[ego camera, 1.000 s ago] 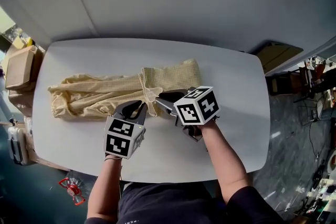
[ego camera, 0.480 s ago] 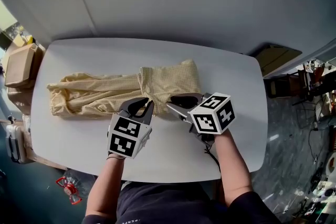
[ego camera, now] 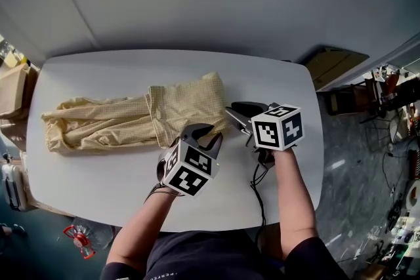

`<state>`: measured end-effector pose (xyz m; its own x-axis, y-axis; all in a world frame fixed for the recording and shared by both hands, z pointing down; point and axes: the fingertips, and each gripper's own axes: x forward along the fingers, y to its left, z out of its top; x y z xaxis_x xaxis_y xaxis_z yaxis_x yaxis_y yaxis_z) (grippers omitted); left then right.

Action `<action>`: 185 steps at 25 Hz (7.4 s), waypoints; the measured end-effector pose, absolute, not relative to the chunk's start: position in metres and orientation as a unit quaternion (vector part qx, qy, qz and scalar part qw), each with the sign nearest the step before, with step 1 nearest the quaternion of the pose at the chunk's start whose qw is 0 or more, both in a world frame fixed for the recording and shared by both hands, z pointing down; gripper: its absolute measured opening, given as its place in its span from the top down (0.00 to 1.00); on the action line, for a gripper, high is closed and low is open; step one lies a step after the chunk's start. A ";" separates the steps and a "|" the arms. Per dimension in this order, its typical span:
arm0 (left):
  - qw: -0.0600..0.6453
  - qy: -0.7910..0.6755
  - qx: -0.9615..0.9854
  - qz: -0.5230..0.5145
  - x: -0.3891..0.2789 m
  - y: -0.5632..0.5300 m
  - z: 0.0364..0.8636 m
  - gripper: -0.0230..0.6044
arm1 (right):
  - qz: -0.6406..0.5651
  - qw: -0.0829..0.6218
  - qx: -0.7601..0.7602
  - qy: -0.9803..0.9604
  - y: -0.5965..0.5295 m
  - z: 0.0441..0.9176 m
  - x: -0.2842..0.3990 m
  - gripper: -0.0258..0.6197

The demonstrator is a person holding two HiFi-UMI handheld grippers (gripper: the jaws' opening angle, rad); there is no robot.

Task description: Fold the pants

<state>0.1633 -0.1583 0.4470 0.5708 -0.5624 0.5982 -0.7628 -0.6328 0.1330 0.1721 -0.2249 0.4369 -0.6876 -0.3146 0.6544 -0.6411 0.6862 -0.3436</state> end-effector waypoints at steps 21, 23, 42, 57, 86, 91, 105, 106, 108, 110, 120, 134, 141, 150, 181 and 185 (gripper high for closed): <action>0.208 -0.433 0.819 0.313 0.201 -0.192 0.509 0.65 | 0.343 0.276 0.212 -0.873 -0.316 0.496 0.145 0.77; 0.211 -0.448 0.814 0.305 0.195 -0.196 0.509 0.74 | 0.344 0.279 0.206 -0.873 -0.316 0.498 0.144 0.77; 0.203 -0.494 0.828 0.171 0.158 -0.173 0.431 0.92 | 0.323 0.230 0.185 -0.899 -0.283 0.412 0.116 0.93; 0.198 -0.511 0.834 0.064 0.004 -0.112 0.370 0.93 | 0.306 0.183 0.183 -0.916 -0.220 0.345 -0.039 0.93; 0.285 -0.543 0.773 0.161 -0.198 -0.033 0.467 0.89 | 0.301 0.310 0.145 -0.890 -0.138 0.467 -0.248 0.93; 0.291 -0.542 0.770 0.166 -0.208 -0.027 0.473 0.86 | 0.304 0.318 0.137 -0.887 -0.135 0.469 -0.255 0.84; 0.228 -0.582 0.759 0.181 -0.182 -0.037 0.423 0.82 | 0.277 0.266 0.184 -0.905 -0.177 0.422 -0.148 0.82; 0.224 -0.573 0.766 0.185 -0.167 -0.041 0.422 0.82 | 0.278 0.267 0.188 -0.903 -0.179 0.423 -0.137 0.82; 0.217 -0.555 0.780 0.192 -0.136 -0.052 0.422 0.82 | 0.280 0.270 0.196 -0.900 -0.183 0.428 -0.115 0.82; 0.208 -0.537 0.793 0.200 -0.104 -0.062 0.423 0.81 | 0.286 0.275 0.205 -0.895 -0.187 0.437 -0.092 0.82; 0.181 -0.521 0.791 0.266 -0.010 -0.105 0.464 0.65 | 0.349 0.265 0.187 -0.879 -0.201 0.473 -0.032 0.81; 0.166 -0.549 0.763 0.300 -0.021 -0.107 0.506 0.60 | 0.354 0.277 0.148 -0.881 -0.196 0.491 -0.062 0.77; 0.184 -0.521 0.790 0.266 -0.033 -0.107 0.501 0.85 | 0.371 0.275 0.170 -0.871 -0.194 0.495 -0.065 0.75; 0.206 -0.487 0.830 0.181 -0.043 -0.093 0.457 0.88 | 0.359 0.265 0.201 -0.872 -0.181 0.466 -0.059 0.75; 0.216 -0.711 0.670 -0.003 -0.382 -0.005 0.380 0.86 | 0.291 0.213 0.119 -0.925 -0.112 0.399 -0.350 0.92; 0.261 -0.711 0.651 0.035 -0.400 0.013 0.423 0.84 | 0.298 0.244 0.093 -0.918 -0.095 0.419 -0.377 0.90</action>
<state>-0.4002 0.0126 0.4226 -0.0145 -0.9084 0.4179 -0.9453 0.1486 0.2904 -0.3766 -0.0947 0.4186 -0.8635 -0.0252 0.5038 -0.3160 0.8055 -0.5014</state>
